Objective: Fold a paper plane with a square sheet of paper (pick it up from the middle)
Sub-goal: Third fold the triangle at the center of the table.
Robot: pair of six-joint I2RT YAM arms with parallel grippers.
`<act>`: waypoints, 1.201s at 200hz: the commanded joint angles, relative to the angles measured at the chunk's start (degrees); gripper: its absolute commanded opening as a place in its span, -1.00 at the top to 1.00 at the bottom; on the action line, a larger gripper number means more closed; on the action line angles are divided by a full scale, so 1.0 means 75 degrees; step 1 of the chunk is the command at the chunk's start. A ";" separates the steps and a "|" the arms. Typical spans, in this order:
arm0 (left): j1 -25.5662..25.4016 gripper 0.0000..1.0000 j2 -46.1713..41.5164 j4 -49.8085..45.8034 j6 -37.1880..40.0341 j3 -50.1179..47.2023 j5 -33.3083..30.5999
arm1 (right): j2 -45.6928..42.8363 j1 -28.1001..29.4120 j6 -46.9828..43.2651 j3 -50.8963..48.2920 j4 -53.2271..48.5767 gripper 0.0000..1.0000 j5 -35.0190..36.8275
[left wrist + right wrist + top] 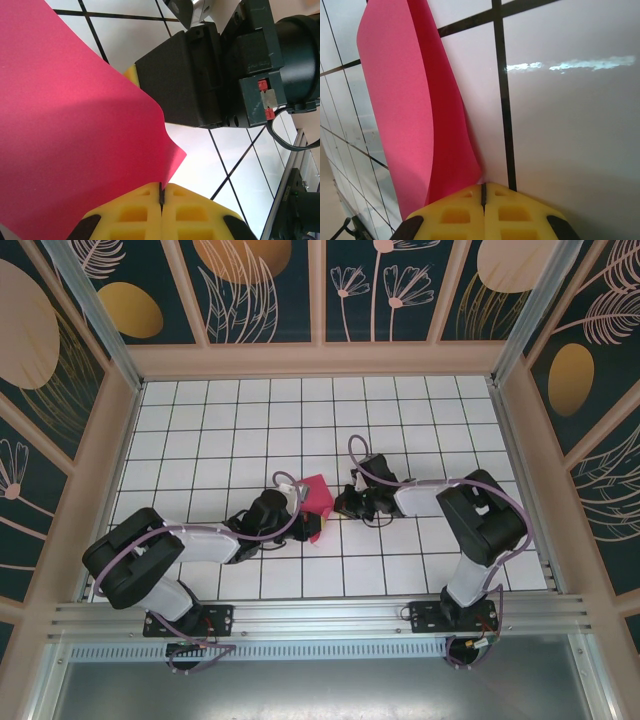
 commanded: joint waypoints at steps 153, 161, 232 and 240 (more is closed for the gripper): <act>0.0095 1.00 -0.0297 0.1626 -0.1120 -0.0914 -0.0492 | -0.0005 0.0058 0.0807 -0.0088 0.1419 0.86 -0.0444; 0.0103 1.00 -0.0293 0.1784 -0.1205 -0.1000 -0.0508 | 0.0053 0.0056 0.0830 -0.0071 0.1410 0.86 -0.0406; 0.0096 1.00 -0.0227 0.1968 -0.1316 -0.1146 -0.0532 | 0.0343 0.0112 0.1109 -0.0057 0.2011 0.85 -0.0577; 0.0095 1.00 -0.0202 0.1978 -0.1322 -0.1137 -0.0534 | 0.0395 0.0139 0.1065 -0.0005 0.1890 0.85 -0.0527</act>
